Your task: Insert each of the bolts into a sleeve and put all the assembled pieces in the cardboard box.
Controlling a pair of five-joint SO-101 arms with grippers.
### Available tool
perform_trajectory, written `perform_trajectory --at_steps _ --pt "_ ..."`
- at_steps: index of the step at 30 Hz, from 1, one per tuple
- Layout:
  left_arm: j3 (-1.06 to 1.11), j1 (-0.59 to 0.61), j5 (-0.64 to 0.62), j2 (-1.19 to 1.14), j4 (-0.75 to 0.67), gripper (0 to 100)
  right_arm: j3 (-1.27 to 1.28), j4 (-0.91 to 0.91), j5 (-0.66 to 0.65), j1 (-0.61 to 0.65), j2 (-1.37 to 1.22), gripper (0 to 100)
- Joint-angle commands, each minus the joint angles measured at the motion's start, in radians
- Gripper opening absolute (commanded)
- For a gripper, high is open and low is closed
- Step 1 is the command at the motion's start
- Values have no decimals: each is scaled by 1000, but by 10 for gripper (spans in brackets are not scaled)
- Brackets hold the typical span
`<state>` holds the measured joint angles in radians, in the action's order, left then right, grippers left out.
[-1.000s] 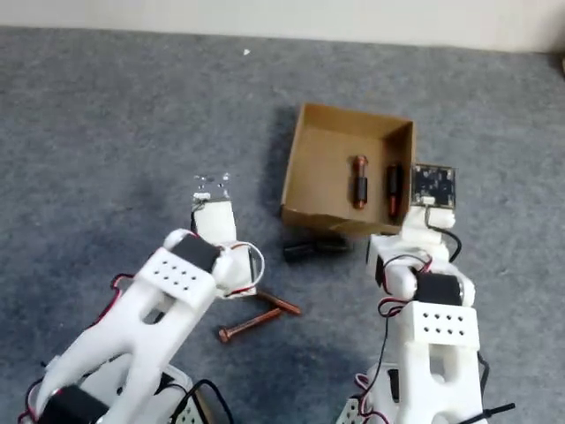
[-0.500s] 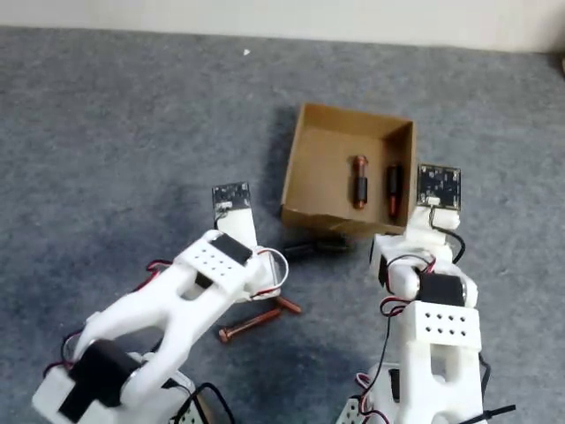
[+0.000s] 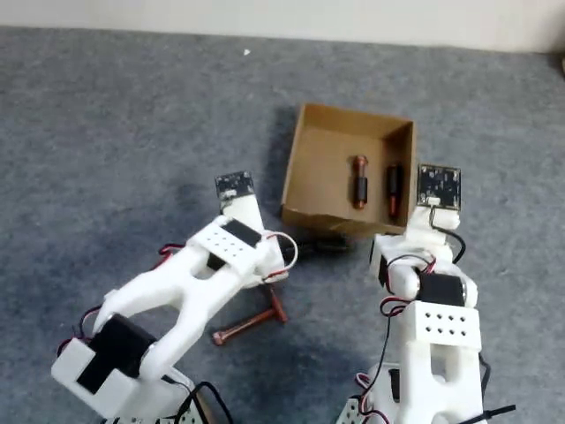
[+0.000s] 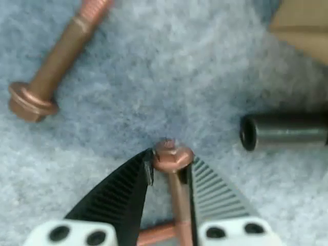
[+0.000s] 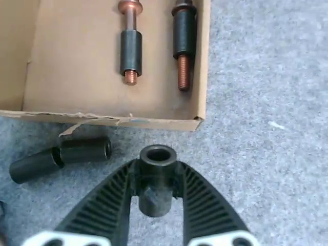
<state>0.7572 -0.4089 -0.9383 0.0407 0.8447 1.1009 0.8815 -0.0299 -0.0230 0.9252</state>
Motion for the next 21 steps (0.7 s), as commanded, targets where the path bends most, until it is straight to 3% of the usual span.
perform_trajectory --at_steps 1,13,21 --pt "-27 48 -3 7 -11 48 -16 -28 0 -8 25 6" --pt "-117 70 101 33 14 5 -16 -28 0 -7 33 6" --pt "-122 108 250 390 49 5 -19 -27 0 4 33 6"
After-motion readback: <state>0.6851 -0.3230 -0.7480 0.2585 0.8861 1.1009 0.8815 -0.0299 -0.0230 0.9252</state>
